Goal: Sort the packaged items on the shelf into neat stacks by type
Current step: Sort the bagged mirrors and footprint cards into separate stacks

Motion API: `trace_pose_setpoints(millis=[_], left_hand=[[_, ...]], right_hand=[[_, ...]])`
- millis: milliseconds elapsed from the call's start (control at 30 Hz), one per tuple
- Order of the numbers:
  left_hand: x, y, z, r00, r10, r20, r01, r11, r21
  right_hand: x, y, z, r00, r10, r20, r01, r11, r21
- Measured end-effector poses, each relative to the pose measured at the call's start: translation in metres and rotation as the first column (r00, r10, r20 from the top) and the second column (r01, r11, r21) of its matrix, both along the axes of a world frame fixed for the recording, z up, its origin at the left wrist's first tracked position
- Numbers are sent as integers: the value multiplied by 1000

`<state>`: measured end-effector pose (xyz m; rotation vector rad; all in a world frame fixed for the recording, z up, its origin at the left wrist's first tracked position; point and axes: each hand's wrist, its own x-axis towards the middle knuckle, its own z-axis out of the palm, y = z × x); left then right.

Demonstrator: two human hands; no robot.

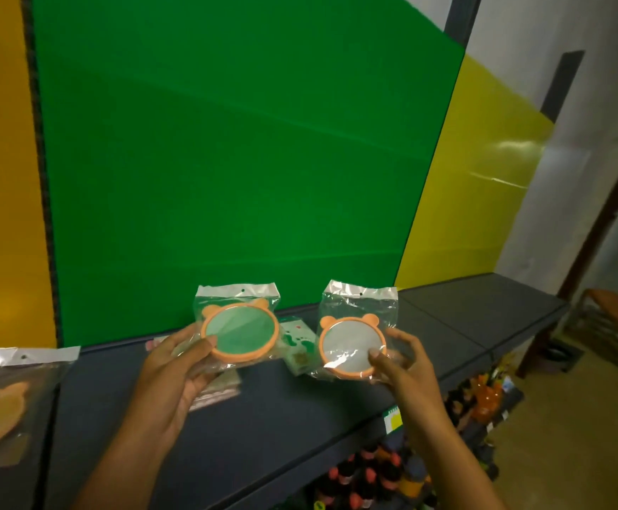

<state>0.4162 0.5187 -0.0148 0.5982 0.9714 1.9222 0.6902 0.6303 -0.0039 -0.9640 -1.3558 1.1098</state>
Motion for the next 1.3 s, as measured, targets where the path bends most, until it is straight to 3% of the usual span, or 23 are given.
trace_pose_setpoints(millis=[400, 733, 967, 1133, 1300], left_hand=[[25, 102, -2, 1000, 2, -10, -3, 998, -59], [49, 144, 1, 975, 216, -60, -221, 971, -88], [94, 181, 4, 937, 339, -81, -345, 935, -85], [126, 197, -6, 902, 412, -126, -425, 899, -103], [150, 196, -21, 872, 477, -109, -489, 858, -157]], right_hand=[[23, 114, -16, 1000, 9, -6, -10, 998, -61], [21, 202, -16, 982, 185, 37, -183, 981, -58], [36, 270, -30, 899, 394, 192, -375, 918, -130], [37, 304, -49, 834, 477, 279, -470, 877, -95], [34, 324, -65, 682, 526, 509, -580, 812, -62]])
